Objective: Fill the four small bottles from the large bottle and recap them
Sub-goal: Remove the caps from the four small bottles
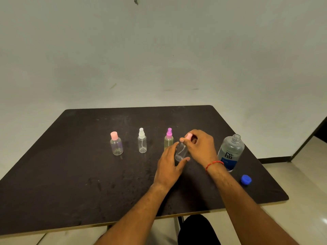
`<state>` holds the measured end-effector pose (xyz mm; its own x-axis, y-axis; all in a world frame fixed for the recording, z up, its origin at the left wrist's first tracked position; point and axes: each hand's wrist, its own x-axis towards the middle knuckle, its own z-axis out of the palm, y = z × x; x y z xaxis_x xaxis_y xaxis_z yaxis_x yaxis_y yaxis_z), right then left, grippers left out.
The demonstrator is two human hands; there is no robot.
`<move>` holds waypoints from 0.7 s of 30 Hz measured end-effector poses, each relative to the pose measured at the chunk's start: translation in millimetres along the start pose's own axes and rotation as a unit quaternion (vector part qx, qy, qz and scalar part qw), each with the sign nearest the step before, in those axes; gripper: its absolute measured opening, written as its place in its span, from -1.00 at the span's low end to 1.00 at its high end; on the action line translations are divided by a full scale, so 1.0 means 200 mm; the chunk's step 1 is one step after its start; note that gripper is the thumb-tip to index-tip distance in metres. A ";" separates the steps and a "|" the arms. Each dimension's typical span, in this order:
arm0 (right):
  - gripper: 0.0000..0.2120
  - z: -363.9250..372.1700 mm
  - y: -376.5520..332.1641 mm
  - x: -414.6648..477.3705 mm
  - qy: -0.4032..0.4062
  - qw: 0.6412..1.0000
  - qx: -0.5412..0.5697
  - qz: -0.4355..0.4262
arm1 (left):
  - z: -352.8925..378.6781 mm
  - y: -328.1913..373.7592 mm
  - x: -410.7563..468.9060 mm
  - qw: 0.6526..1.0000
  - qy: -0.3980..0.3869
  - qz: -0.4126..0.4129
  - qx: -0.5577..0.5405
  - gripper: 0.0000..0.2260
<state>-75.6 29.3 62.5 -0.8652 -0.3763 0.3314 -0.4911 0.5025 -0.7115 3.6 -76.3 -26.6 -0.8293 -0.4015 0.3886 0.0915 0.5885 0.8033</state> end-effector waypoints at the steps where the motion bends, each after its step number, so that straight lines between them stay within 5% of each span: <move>1: -0.87 0.00 -0.01 -0.01 -0.008 1.000 0.015 -0.001 | 0.00 0.00 0.00 1.000 0.002 0.000 -0.007 -0.47; 4: -0.85 0.00 -0.02 -0.03 -0.026 0.999 0.028 0.002 | -0.01 0.00 -0.01 1.000 0.017 0.009 0.003 -0.62; 13: -0.91 -0.05 -0.01 0.00 -0.113 0.990 -0.008 -0.081 | -0.03 0.01 -0.02 1.000 0.010 0.007 0.008 -0.67; 21: -0.61 -0.09 -0.03 0.02 -0.154 0.986 0.019 -0.060 | -0.03 0.02 -0.02 1.000 0.008 -0.019 0.000 -0.65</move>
<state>-76.9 38.6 79.0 -0.7263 -0.6525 0.2161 -0.5799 0.4128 -0.7024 9.5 -76.5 -22.9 -0.8230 -0.4345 0.3659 0.0612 0.5726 0.8176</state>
